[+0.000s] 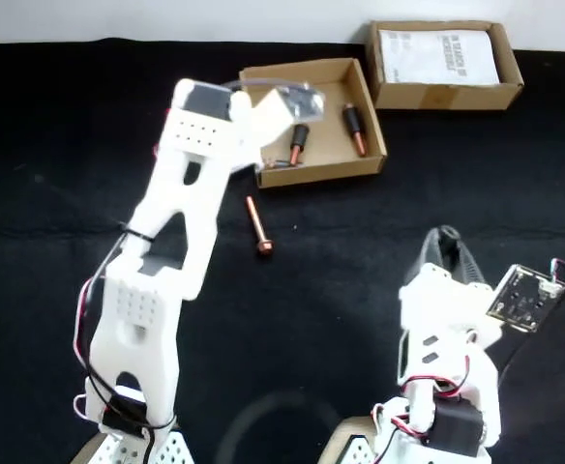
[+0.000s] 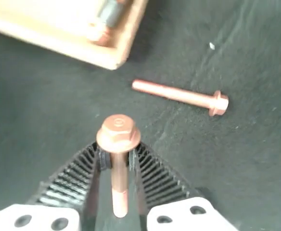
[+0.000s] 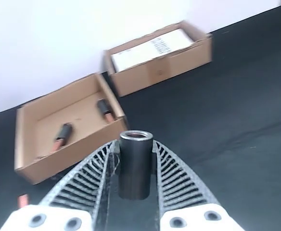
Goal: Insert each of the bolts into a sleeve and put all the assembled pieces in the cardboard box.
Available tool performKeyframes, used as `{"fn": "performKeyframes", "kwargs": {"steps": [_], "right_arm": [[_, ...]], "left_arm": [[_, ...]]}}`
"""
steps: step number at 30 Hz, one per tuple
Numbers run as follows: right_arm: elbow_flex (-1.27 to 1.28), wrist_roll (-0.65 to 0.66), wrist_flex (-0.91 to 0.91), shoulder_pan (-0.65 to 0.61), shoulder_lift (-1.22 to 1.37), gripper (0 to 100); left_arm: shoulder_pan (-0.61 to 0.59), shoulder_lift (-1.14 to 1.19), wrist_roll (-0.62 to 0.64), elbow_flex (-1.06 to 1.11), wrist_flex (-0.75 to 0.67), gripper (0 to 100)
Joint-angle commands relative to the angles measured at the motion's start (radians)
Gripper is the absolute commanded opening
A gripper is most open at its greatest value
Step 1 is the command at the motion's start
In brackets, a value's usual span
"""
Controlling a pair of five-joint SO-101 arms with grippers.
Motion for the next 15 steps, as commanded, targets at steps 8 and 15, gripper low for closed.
{"fn": "performKeyframes", "kwargs": {"steps": [8, 15], "right_arm": [[-0.016, -0.098, 0.015, -0.209, -0.001, 0.8], [0.053, 0.097, 0.07, -0.481, -0.001, 0.8]], "left_arm": [[-0.024, -0.315, 0.477, -0.044, 0.012, 1], [-0.022, -0.407, 0.674, -0.031, 0.025, 1]]}}
